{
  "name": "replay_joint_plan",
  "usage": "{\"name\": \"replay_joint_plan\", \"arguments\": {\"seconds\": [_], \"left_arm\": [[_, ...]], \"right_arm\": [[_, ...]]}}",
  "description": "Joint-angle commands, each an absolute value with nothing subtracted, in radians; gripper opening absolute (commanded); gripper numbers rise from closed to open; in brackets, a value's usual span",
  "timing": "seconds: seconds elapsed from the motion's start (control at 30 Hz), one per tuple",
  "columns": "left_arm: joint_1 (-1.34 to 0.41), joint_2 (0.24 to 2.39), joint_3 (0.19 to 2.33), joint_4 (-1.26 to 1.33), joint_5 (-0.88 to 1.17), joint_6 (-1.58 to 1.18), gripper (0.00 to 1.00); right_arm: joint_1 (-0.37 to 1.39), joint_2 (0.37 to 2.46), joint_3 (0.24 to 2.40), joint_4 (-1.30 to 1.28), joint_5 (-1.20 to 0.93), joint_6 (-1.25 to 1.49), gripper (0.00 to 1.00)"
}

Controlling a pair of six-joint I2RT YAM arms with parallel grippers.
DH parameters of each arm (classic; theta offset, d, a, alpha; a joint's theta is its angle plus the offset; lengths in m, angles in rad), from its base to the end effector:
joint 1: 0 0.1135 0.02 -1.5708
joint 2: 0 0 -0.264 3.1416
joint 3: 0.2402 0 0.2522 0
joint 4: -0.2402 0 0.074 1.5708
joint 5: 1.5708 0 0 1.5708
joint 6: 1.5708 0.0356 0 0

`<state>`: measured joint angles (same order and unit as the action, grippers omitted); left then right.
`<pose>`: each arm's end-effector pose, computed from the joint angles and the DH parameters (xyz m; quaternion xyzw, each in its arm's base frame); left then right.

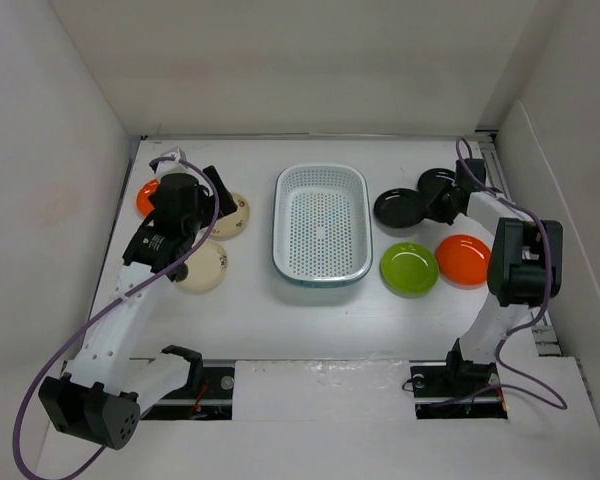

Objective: Place the plates into the plastic bin on the countertop

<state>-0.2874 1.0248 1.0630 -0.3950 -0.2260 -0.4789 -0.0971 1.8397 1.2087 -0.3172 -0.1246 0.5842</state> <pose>0.2202 -0.0568 0.3705 -0.1420 0.8062 -0.1260 0.5603 0.3857 -0.0331 0.1831 0.2995 0.9019 0.1312 0.2824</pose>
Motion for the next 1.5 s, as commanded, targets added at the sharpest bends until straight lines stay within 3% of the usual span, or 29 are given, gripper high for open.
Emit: {"name": "replay_joint_plan", "arguments": {"seconds": [0.0, 0.37, 0.63, 0.87, 1.13, 1.37, 1.43, 1.47], "left_arm": [[-0.29, 1.015, 1.106, -0.4, -0.249, -0.477, 1.0], [-0.29, 1.17, 1.183, -0.615, -0.544, -0.646, 1.0], [-0.082, 1.25, 1.164, -0.549, -0.319, -0.627, 1.0], [0.129, 1.324, 1.195, -0.48, -0.118, -0.588, 1.0], [0.129, 1.495, 1.356, -0.495, -0.042, -0.598, 1.0], [0.12, 1.666, 1.396, -0.506, 0.002, -0.598, 1.0], [0.12, 1.681, 1.378, -0.485, 0.024, -0.598, 0.96], [0.111, 1.69, 1.359, -0.476, 0.025, -0.598, 0.94]], "right_arm": [[-0.078, 1.706, 1.25, -0.374, -0.032, 0.607, 0.0], [0.076, 1.46, 1.454, -0.457, 0.144, 0.651, 0.0], [0.308, 1.543, 1.488, -0.46, 0.011, 0.584, 0.0], [0.399, 1.69, 1.448, -0.342, -0.044, 0.584, 0.0], [0.423, 1.856, 1.557, -0.339, -0.048, 0.575, 0.0], [0.423, 1.948, 1.62, -0.38, -0.023, 0.575, 0.32], [0.434, 1.93, 1.62, -0.38, -0.014, 0.575, 0.54], [0.445, 1.921, 1.62, -0.38, -0.002, 0.575, 0.58]]}}
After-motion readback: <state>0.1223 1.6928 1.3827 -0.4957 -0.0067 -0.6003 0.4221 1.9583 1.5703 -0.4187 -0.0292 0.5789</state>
